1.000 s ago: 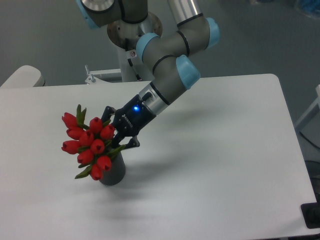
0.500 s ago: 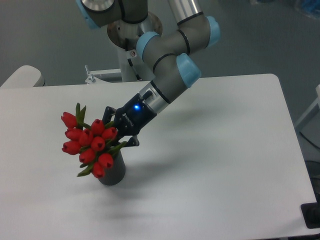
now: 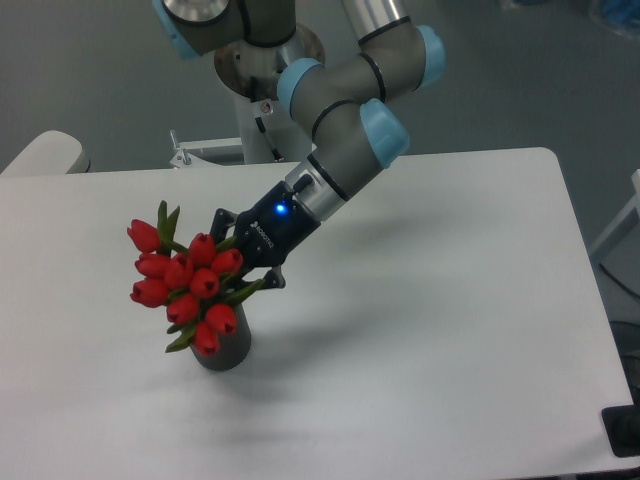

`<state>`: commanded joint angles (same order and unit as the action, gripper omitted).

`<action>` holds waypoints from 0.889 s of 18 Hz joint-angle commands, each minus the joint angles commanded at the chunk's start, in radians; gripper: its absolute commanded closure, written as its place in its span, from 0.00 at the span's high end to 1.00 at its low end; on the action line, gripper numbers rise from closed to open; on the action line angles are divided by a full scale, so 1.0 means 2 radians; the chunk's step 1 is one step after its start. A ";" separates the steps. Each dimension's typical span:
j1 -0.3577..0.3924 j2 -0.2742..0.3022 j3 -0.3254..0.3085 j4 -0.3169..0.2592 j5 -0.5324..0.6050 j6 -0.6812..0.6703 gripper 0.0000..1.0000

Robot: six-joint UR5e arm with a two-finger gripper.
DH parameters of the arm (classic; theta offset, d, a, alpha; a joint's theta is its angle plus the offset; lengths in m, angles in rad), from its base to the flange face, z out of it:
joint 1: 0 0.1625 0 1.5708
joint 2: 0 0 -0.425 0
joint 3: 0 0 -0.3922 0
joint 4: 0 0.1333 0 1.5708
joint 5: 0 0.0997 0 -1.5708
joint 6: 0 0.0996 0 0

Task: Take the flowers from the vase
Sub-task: 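Close the gripper on the tulip stems, then lift the gripped tulips straight up out of the grey vase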

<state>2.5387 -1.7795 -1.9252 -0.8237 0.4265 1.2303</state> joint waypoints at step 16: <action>0.016 0.027 0.020 0.000 -0.039 -0.074 0.21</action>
<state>2.5709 -1.7257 -1.8853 -0.8237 0.3484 1.0815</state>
